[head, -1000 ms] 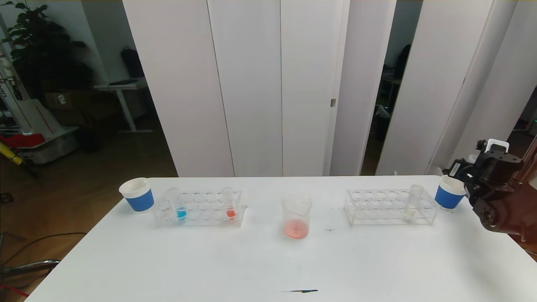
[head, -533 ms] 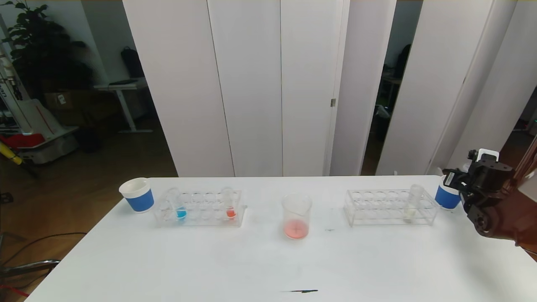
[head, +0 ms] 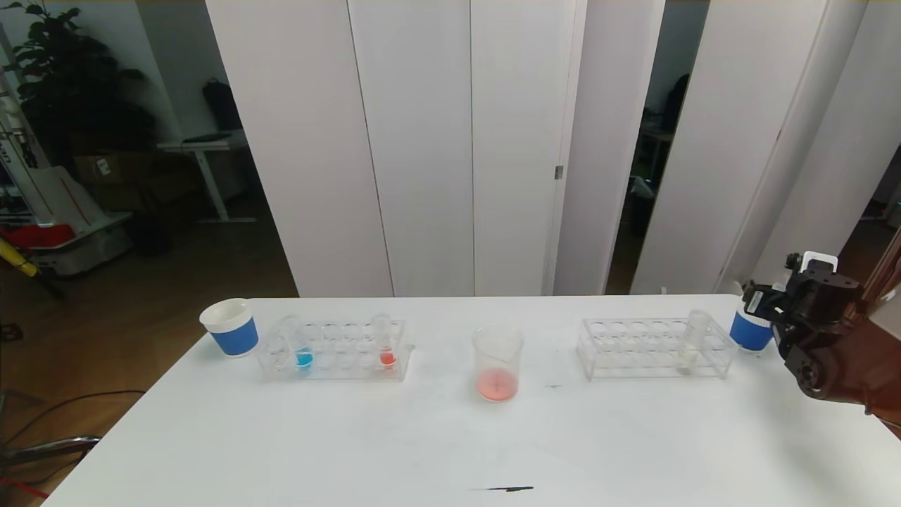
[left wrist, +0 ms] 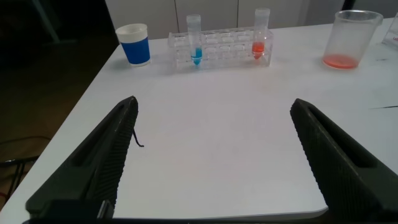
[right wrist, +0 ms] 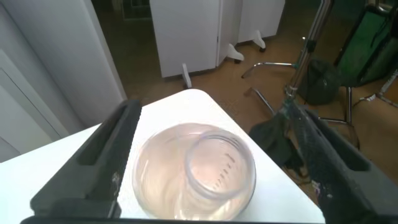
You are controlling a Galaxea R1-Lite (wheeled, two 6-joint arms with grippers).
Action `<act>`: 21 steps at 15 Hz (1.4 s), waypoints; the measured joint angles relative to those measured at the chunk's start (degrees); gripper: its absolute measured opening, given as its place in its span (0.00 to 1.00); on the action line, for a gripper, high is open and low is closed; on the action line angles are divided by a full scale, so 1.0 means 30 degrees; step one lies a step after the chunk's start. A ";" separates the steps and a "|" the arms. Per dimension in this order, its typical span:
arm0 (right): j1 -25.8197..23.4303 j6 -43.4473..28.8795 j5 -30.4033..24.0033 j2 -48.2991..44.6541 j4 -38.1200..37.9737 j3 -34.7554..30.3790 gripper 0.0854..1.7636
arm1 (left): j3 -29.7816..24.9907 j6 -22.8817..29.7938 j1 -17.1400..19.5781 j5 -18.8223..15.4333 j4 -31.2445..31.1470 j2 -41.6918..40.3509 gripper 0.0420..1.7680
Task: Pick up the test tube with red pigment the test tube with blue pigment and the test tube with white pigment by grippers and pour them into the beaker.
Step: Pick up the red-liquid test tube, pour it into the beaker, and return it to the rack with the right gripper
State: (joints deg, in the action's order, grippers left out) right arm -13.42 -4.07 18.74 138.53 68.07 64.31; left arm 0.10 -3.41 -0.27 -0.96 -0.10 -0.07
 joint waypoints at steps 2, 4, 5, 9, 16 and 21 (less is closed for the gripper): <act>-0.0081 0.0191 -0.0008 -0.0305 -0.0016 -0.0102 0.99 | 0.0000 0.0008 0.0000 0.0000 0.0000 0.0000 0.99; -0.0146 0.0276 -0.0065 -0.0866 -0.0053 -0.0321 0.99 | 0.0000 0.0000 0.0000 0.0000 0.0000 0.0000 0.99; -0.0163 0.0366 -0.0102 -0.1288 -0.0134 -0.0443 0.99 | 0.0000 0.0008 0.0000 0.0000 0.0000 0.0000 0.99; -0.0423 0.1438 -0.1138 -0.4421 -0.1357 -0.1638 0.99 | 0.0000 0.0000 0.0000 0.0000 -0.0004 0.0000 0.99; -0.0622 0.2284 -0.6156 -1.3901 -0.8001 -0.3669 0.99 | 0.0000 0.0012 0.0000 0.0000 0.0008 0.0000 0.99; 0.2060 0.3109 -0.6977 -2.2817 -1.1504 -0.5864 0.99 | 0.0000 0.0008 0.0000 0.0000 0.0000 0.0000 0.99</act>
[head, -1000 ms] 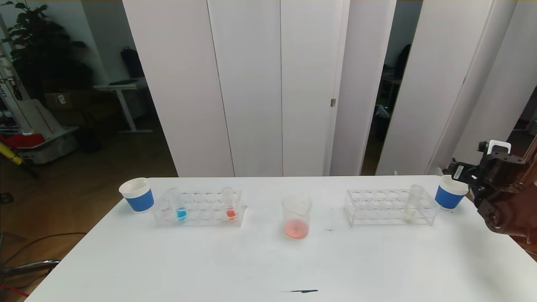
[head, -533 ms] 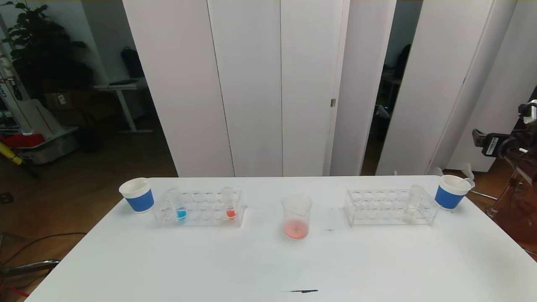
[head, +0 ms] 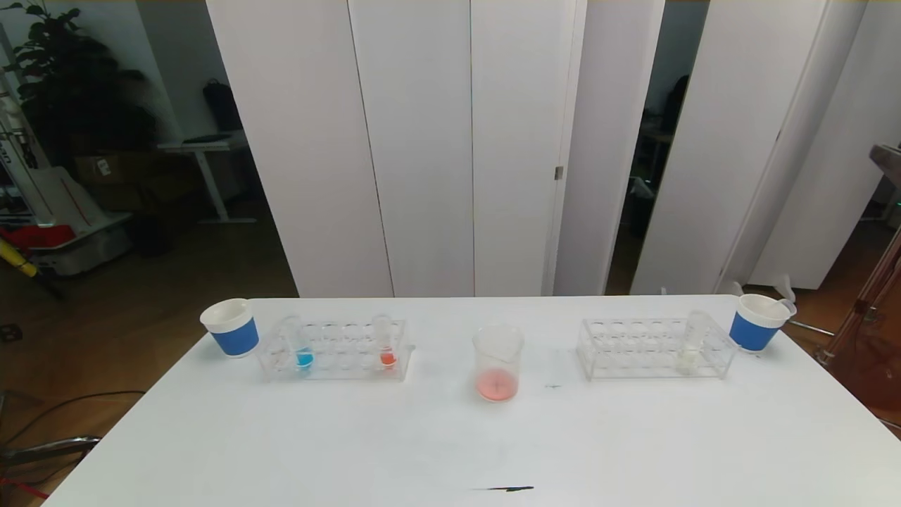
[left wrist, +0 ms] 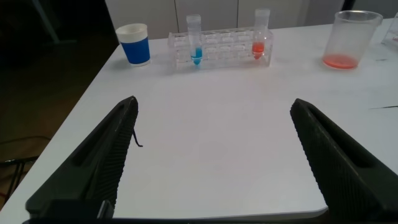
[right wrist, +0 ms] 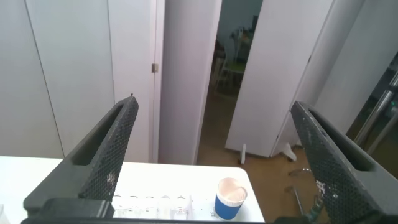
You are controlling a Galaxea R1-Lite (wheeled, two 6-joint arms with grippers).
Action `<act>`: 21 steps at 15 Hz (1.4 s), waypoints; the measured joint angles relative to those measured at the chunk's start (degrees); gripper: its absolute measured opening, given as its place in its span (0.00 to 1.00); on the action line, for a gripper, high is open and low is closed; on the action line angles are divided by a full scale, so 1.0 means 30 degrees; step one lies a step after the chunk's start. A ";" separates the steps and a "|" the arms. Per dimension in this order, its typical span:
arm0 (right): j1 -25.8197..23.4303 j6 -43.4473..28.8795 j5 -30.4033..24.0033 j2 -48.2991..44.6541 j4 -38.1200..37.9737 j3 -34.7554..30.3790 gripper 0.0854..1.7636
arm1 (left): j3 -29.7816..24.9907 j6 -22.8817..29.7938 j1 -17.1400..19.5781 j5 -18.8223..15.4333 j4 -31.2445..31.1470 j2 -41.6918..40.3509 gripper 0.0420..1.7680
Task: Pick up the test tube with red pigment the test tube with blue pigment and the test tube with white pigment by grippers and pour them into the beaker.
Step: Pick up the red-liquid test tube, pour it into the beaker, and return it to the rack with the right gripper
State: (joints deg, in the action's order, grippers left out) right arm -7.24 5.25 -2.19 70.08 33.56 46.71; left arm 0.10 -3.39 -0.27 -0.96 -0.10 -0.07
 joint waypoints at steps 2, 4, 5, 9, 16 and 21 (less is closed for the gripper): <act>0.0817 0.0784 -0.0183 -0.4031 -0.1341 -0.0874 0.99 | 0.0000 0.0000 0.0000 0.0000 0.0000 0.0000 0.99; 0.1256 0.1178 -0.0167 -0.8131 -0.4153 -0.1430 0.99 | 0.0000 0.0000 0.0000 0.0008 0.0000 0.0000 0.99; 0.1459 0.1296 -0.0057 -1.0195 -0.6128 -0.1589 0.99 | 0.0000 0.0000 0.0000 0.0000 0.0008 0.0000 0.99; 0.2215 0.1057 0.0557 -1.7908 -1.4466 -0.1946 0.99 | 0.0000 0.0004 0.0000 0.0008 0.0000 0.0000 0.99; 0.2430 -0.1654 0.2247 -2.3016 -1.5441 -0.9980 0.99 | 0.0000 0.0000 0.0000 0.0008 0.0000 0.0000 0.99; 0.2438 -0.1890 0.0906 -2.3377 -1.2382 -1.4812 0.99 | 0.0000 0.0000 0.0000 0.0000 0.0008 0.0000 0.99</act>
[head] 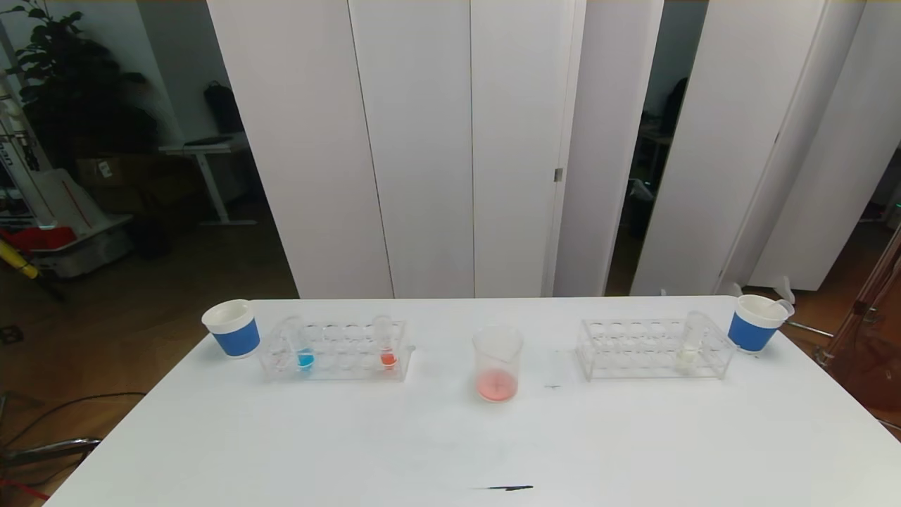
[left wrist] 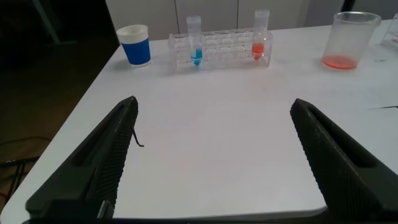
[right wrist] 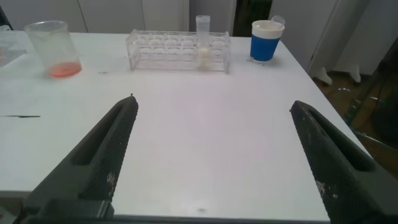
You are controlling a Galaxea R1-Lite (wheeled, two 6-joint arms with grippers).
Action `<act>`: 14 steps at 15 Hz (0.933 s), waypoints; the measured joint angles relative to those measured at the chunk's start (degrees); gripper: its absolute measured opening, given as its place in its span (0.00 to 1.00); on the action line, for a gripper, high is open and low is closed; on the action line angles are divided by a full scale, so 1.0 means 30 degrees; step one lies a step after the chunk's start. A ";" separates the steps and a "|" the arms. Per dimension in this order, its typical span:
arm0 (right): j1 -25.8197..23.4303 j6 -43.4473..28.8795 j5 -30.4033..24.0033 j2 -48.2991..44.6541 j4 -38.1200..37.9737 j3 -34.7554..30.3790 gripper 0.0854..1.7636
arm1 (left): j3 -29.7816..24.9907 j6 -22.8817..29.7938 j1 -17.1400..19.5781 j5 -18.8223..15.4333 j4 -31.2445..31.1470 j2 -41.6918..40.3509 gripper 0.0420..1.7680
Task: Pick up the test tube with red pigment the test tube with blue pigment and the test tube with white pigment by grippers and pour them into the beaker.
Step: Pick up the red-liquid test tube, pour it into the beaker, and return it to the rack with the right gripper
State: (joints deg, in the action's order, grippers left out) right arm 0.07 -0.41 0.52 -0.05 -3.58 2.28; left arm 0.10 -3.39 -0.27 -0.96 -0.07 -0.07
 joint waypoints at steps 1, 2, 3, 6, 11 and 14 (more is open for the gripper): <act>0.0000 0.0028 -0.0020 0.0000 -0.0008 -0.0146 0.99 | 0.0000 0.0000 0.0000 0.0000 -0.0008 0.0000 0.99; 0.0000 0.0049 -0.0037 -0.0008 0.0122 -0.0240 0.99 | 0.0000 0.0004 0.0000 0.0000 0.0000 0.0000 0.99; 0.0000 0.0041 -0.0057 -0.0008 0.0260 -0.0305 0.99 | 0.0000 0.0004 0.0000 0.0000 -0.0008 0.0000 0.99; 0.0000 0.0049 -0.0065 -0.0008 0.0276 -0.0374 0.99 | 0.0000 0.0004 0.0000 0.0000 -0.0008 0.0000 0.99; 0.0000 0.0057 -0.0057 -0.0008 0.0268 -0.0378 0.99 | 0.0000 0.0000 0.0000 0.0000 -0.0008 0.0008 0.99; 0.0000 0.0049 -0.0065 -0.0008 0.0260 -0.0378 0.99 | 0.0000 -0.0089 0.0000 -0.0102 -0.0008 0.0000 0.99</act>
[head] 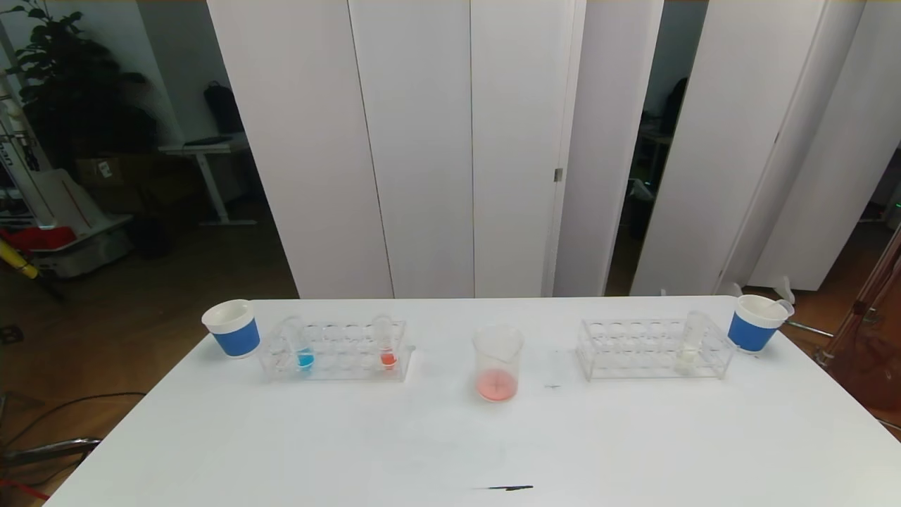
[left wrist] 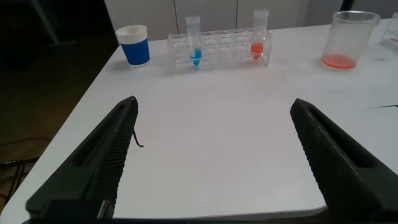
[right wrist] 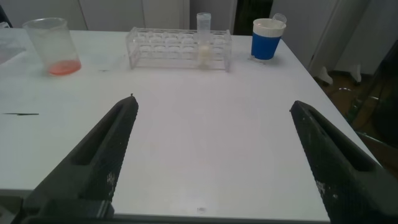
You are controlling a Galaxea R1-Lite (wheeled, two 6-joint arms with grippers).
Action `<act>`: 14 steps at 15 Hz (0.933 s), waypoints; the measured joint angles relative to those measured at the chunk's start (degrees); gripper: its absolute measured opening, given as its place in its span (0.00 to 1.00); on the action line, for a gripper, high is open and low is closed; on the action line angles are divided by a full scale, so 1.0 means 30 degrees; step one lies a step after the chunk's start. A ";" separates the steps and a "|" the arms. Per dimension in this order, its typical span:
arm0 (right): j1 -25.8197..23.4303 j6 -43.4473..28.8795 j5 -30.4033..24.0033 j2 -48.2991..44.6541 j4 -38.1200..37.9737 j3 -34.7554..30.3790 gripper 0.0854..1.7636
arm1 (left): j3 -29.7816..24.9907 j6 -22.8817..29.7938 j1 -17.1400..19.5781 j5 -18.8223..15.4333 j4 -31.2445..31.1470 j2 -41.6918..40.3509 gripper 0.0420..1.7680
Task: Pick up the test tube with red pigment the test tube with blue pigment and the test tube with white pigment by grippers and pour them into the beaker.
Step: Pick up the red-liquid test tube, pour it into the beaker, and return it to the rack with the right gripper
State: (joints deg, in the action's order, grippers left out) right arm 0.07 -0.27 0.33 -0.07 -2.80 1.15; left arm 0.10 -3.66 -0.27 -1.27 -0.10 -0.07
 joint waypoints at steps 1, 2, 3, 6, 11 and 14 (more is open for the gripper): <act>0.0000 0.0000 0.0000 0.0000 0.0000 -0.0008 0.99 | 0.0000 -0.0065 0.0000 -0.0102 0.0000 0.0000 0.99; 0.0000 0.0008 0.0008 0.0000 0.0000 0.0000 0.99 | 0.0000 -0.0195 0.0000 -0.0134 0.0008 0.0000 0.99; 0.0000 0.0000 0.0000 0.0000 0.0000 0.0000 0.99 | 0.0000 -0.0175 0.0000 -0.0134 0.0024 0.0000 0.99; 0.0000 0.0000 0.0008 0.0000 0.0000 0.0000 0.99 | -0.0008 -0.0008 0.0000 0.0057 0.0057 0.0000 0.99; 0.0000 0.0008 0.0000 0.0000 0.0000 0.0000 0.99 | 0.0049 -0.0093 0.0000 0.0203 0.0102 0.0000 0.99; 0.0000 0.0008 0.0000 0.0000 0.0000 0.0000 0.99 | 0.1682 -0.0130 0.0000 0.0203 -0.0545 0.0057 0.99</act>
State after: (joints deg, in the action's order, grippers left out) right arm 0.07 -0.24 0.33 -0.07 -2.80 1.15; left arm 5.14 -4.05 -0.27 -0.66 -1.73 0.10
